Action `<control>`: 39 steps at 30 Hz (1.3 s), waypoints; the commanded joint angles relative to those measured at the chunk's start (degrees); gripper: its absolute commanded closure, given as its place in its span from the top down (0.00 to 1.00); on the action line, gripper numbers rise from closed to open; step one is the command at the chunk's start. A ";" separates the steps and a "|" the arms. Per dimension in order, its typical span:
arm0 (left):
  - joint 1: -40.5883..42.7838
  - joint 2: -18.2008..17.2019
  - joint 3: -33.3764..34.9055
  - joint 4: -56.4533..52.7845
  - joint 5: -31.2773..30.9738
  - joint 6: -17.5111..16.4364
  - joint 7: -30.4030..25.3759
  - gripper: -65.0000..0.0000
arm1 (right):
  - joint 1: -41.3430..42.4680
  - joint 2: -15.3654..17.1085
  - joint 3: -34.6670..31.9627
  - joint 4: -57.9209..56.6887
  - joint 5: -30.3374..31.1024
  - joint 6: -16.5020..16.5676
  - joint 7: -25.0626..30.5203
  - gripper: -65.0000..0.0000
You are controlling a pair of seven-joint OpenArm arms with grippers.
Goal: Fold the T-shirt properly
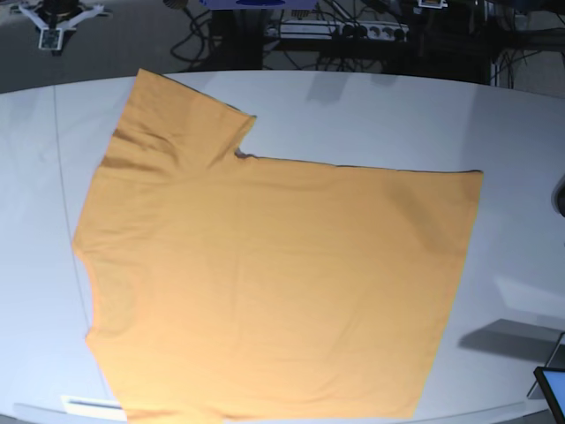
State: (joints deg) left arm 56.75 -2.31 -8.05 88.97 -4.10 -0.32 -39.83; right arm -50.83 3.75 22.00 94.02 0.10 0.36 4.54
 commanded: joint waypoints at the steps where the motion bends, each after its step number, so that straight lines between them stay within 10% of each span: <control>1: 1.49 -0.02 -1.57 1.71 -0.52 0.45 -1.26 0.00 | -0.73 0.52 0.11 2.47 0.21 -0.49 1.05 0.00; 5: 0.70 0.68 -6.23 4.09 -0.52 0.45 -1.09 0.01 | 2.08 1.31 -1.74 8.80 0.21 0.83 -6.69 0.02; 12: -2.82 0.68 -11.77 9.10 -1.13 0.45 12.01 0.02 | 12.54 -0.19 -1.56 14.07 0.03 15.51 -23.66 0.02; 22: -6.86 -2.57 -12.82 18.68 -12.82 0.27 28.45 0.02 | 18.87 -0.45 -1.82 16.09 0.12 16.03 -29.02 0.02; 26: -8.09 -2.66 -12.82 19.47 -12.91 0.19 30.47 0.02 | 20.81 -0.36 -1.38 18.03 0.12 19.46 -34.47 0.22; 30: -8.62 -2.66 -12.82 19.38 -12.91 0.19 30.47 0.02 | 23.80 -0.89 2.92 18.55 0.30 30.45 -40.97 0.53; 33: -8.71 -2.66 -12.91 19.38 -12.91 0.19 30.47 0.02 | 26.52 -2.74 10.48 18.73 3.20 39.24 -44.58 0.54; 39: -9.50 -2.66 -12.91 19.30 -12.91 0.19 30.91 0.02 | 32.94 -2.56 20.07 18.73 7.86 39.64 -58.73 0.54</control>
State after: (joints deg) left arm 46.78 -4.51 -20.60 107.46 -16.80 -0.30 -7.64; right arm -18.13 0.97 41.91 111.59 7.16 39.64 -54.74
